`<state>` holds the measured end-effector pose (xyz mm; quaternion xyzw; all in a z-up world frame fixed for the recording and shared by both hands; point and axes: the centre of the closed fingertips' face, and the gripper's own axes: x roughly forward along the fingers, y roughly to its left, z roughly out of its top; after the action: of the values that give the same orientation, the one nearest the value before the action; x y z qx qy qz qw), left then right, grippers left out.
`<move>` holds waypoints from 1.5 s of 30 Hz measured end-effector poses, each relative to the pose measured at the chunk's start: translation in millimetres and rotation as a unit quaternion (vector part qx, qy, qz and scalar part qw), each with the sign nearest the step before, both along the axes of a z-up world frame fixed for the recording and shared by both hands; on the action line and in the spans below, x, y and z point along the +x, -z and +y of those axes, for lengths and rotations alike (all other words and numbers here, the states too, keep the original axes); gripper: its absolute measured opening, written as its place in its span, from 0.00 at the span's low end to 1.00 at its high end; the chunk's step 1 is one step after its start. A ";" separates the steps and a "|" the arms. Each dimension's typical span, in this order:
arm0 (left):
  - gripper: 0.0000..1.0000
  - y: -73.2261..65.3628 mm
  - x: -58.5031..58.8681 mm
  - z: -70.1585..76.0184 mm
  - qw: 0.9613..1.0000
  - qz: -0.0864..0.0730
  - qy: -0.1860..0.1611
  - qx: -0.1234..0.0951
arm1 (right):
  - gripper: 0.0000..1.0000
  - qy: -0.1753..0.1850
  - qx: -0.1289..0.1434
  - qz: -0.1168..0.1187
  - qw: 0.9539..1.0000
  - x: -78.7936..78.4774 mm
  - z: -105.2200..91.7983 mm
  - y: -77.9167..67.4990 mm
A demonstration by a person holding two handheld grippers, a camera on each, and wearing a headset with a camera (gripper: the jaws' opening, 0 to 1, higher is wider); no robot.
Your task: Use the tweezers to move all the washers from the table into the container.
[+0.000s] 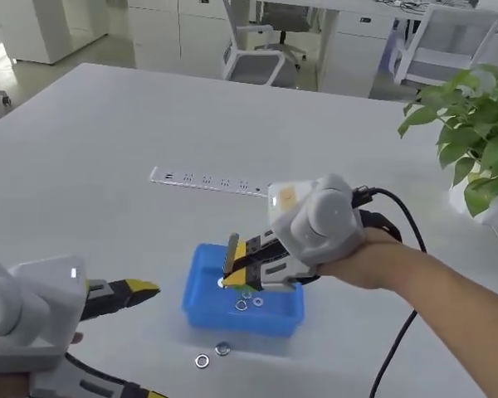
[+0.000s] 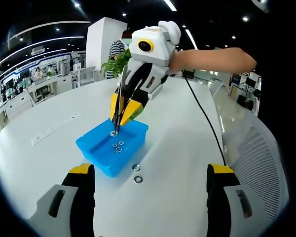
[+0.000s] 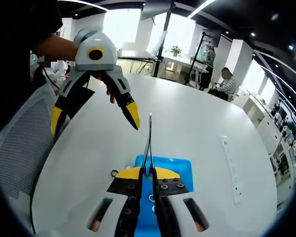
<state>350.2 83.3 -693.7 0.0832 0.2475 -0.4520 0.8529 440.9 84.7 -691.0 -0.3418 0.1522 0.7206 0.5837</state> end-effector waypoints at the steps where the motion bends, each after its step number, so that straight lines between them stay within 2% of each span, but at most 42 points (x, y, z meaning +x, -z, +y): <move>1: 0.99 -0.1 0.1 0.0 1.000 0.000 0.000 0.000 | 0.09 0.001 0.000 0.000 1.000 1.6 0.4 1.0; 6: 0.99 -0.1 2.8 1.5 1.000 -0.003 -0.001 0.000 | 0.09 0.007 -0.001 -0.002 1.000 11.7 2.0 10.5; 20: 0.99 2.1 9.6 7.3 1.000 -0.004 -0.007 -0.002 | 0.09 0.007 -0.011 0.007 1.000 23.4 6.5 35.0; 34: 0.99 4.8 16.2 12.4 1.000 -0.002 -0.017 -0.011 | 0.09 0.002 -0.025 0.018 1.000 27.0 8.1 59.2; 45: 0.99 -0.6 23.6 14.1 0.999 -0.005 -0.028 -0.027 | 0.09 0.006 -0.034 0.027 0.999 28.7 6.0 74.9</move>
<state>373.8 97.4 -693.0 0.0552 0.2331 -0.4346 0.8682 469.6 90.7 -765.9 -0.3410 0.1940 0.7202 0.5722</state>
